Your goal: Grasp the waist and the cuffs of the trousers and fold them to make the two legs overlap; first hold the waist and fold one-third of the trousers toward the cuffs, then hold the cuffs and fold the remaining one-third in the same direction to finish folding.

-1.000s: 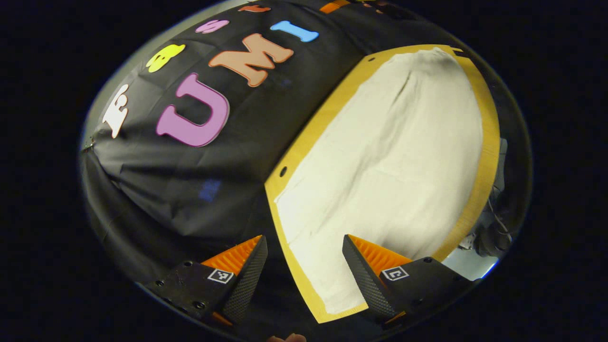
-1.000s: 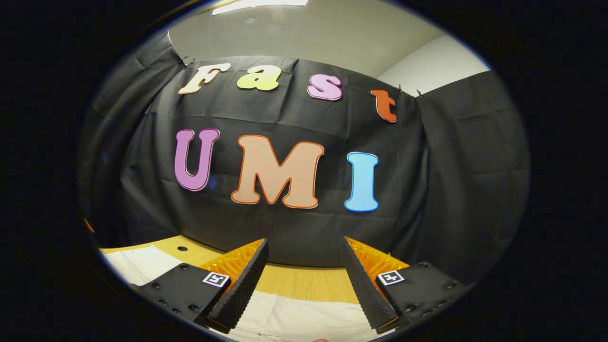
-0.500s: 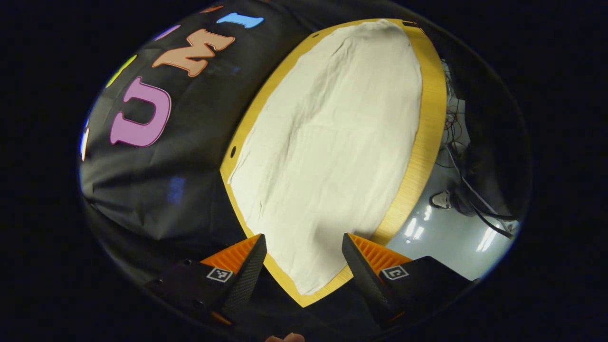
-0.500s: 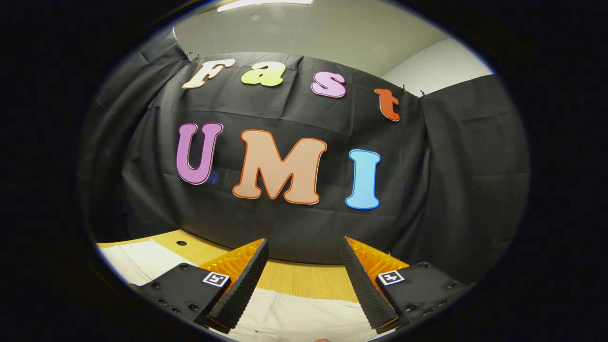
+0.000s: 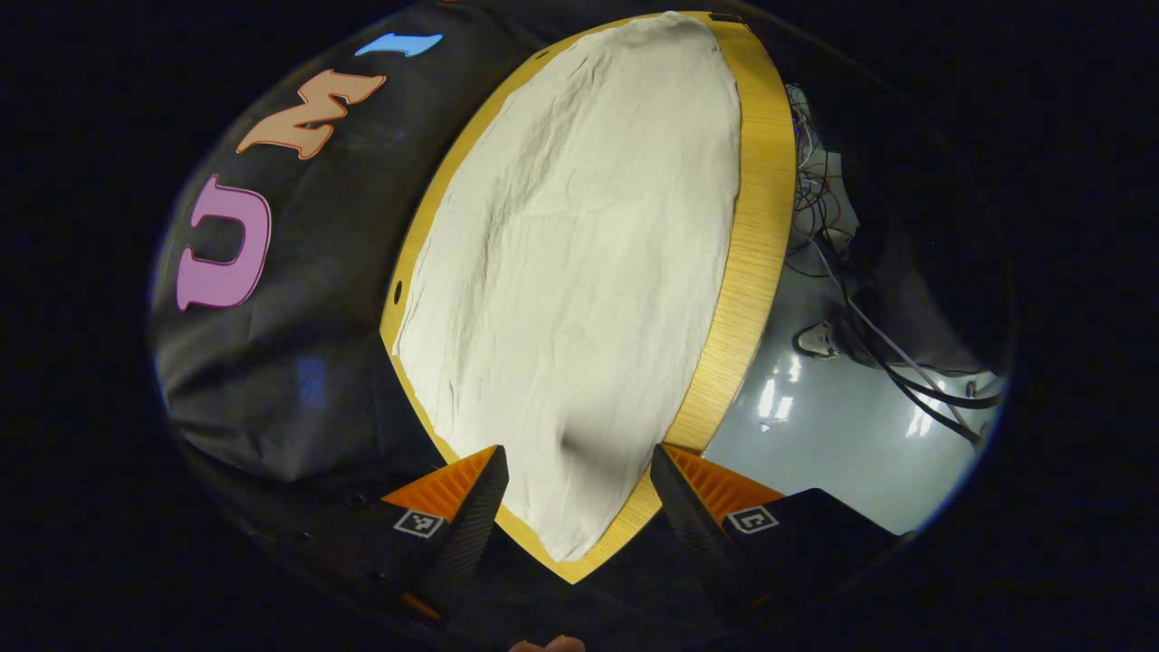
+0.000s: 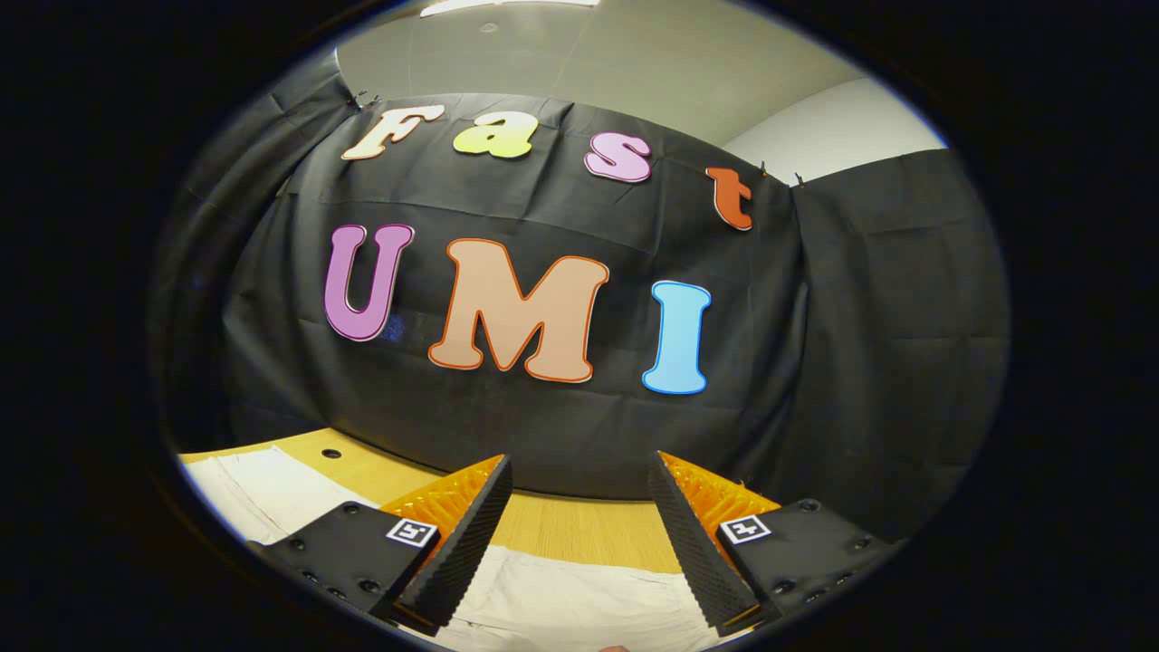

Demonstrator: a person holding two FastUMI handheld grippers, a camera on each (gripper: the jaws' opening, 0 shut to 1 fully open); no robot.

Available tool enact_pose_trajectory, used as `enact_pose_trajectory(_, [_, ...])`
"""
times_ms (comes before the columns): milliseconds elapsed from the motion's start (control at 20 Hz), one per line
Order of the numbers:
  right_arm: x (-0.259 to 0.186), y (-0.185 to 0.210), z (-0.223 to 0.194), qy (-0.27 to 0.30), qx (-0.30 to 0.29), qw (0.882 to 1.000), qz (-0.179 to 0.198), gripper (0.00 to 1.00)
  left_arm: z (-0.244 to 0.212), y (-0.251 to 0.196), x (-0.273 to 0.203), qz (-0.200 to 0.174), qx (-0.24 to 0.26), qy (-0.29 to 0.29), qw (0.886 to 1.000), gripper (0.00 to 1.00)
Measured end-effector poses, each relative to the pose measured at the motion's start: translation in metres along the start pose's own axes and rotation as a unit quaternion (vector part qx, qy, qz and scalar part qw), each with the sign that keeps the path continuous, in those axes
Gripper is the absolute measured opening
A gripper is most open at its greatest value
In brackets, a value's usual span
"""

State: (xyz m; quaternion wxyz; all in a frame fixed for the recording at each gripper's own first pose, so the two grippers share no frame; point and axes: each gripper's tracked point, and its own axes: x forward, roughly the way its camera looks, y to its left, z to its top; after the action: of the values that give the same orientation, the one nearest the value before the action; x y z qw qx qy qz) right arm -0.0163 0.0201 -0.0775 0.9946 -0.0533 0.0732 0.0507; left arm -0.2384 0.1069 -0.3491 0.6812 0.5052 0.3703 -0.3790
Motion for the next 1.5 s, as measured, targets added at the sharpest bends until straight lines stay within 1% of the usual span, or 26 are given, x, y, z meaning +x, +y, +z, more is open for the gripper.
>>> enact_pose_trajectory(150, [-0.002,-0.005,-0.002,0.003,-0.005,1.0,-0.006,0.97,0.003,0.007,0.007,0.007,0.014,-0.001,1.0,0.97])
enact_pose_trajectory(350, [-0.005,-0.014,-0.007,0.007,-0.01,1.0,-0.014,0.97,0.013,0.023,0.02,0.031,0.049,-0.006,0.998,0.97])
enact_pose_trajectory(450, [-0.009,-0.022,-0.01,0.008,-0.021,1.0,-0.022,0.97,0.016,0.03,0.027,0.04,0.054,-0.008,0.998,0.97])
enact_pose_trajectory(500, [-0.009,-0.027,-0.012,0.009,-0.027,0.999,-0.025,0.97,0.016,0.034,0.03,0.041,0.051,-0.007,0.998,0.97])
enact_pose_trajectory(550, [-0.01,-0.03,-0.013,0.01,-0.033,0.999,-0.028,0.97,0.015,0.028,0.034,0.027,0.042,-0.003,0.999,0.97])
enact_pose_trajectory(600, [-0.012,-0.035,-0.015,0.012,-0.04,0.999,-0.032,0.97,0.014,0.027,0.036,0.026,0.042,-0.001,0.999,0.87])
enact_pose_trajectory(650, [-0.013,-0.04,-0.018,0.014,-0.05,0.998,-0.035,0.97,0.017,0.027,0.038,0.028,0.05,-0.002,0.998,0.79])
enact_pose_trajectory(750, [-0.016,-0.05,-0.025,0.021,-0.071,0.997,-0.038,0.97,0.016,0.021,0.039,0.019,0.058,-0.001,0.998,0.7])
enact_pose_trajectory(800, [-0.016,-0.054,-0.029,0.025,-0.083,0.996,-0.038,0.97,0.015,0.019,0.041,0.013,0.056,0.0,0.998,0.59])
enact_pose_trajectory(850, [-0.019,-0.06,-0.032,0.028,-0.096,0.994,-0.038,0.97,0.015,0.016,0.041,0.007,0.051,0.0,0.999,0.53])
enact_pose_trajectory(900, [-0.018,-0.061,-0.042,0.036,-0.116,0.992,-0.036,0.97,0.014,0.014,0.042,-0.001,0.045,0.005,0.999,0.4])
enact_pose_trajectory(950, [-0.019,-0.065,-0.05,0.047,-0.134,0.989,-0.031,0.97,0.014,0.011,0.042,-0.009,0.041,0.01,0.999,0.34])
enact_pose_trajectory(1000, [-0.025,-0.066,-0.06,0.059,-0.152,0.986,-0.019,0.97,0.013,0.01,0.043,-0.016,0.04,0.015,0.999,0.28])
enact_pose_trajectory(1050, [-0.032,-0.066,-0.071,0.068,-0.17,0.983,-0.007,0.97,0.014,0.007,0.043,-0.023,0.039,0.018,0.999,0.25])
enact_pose_trajectory(1100, [-0.044,-0.065,-0.083,0.077,-0.189,0.979,0.006,0.97,0.013,0.006,0.043,-0.029,0.037,0.02,0.999,0.18])
enact_pose_trajectory(1150, [-0.053,-0.064,-0.094,0.085,-0.211,0.974,0.02,0.97,0.012,0.003,0.043,-0.034,0.036,0.022,0.999,0.13])
enact_pose_trajectory(1200, [-0.059,-0.066,-0.103,0.091,-0.233,0.968,0.034,0.97,0.013,0.002,0.042,-0.033,0.038,0.023,0.998,0.05])
enact_pose_trajectory(1250, [-0.068,-0.067,-0.112,0.096,-0.256,0.961,0.048,0.97,0.013,0.003,0.042,-0.031,0.045,0.025,0.998,0.03])
enact_pose_trajectory(1300, [-0.075,-0.069,-0.122,0.105,-0.282,0.952,0.062,0.97,0.012,0.003,0.042,-0.028,0.05,0.025,0.998,0.03])
enact_pose_trajectory(1400, [-0.089,-0.074,-0.145,0.122,-0.332,0.931,0.092,0.97,0.013,0.002,0.042,-0.02,0.058,0.025,0.998,0.0])
enact_pose_trajectory(1500, [-0.107,-0.077,-0.171,0.141,-0.371,0.91,0.12,0.97,0.012,0.002,0.043,-0.017,0.052,0.026,0.998,0.0])
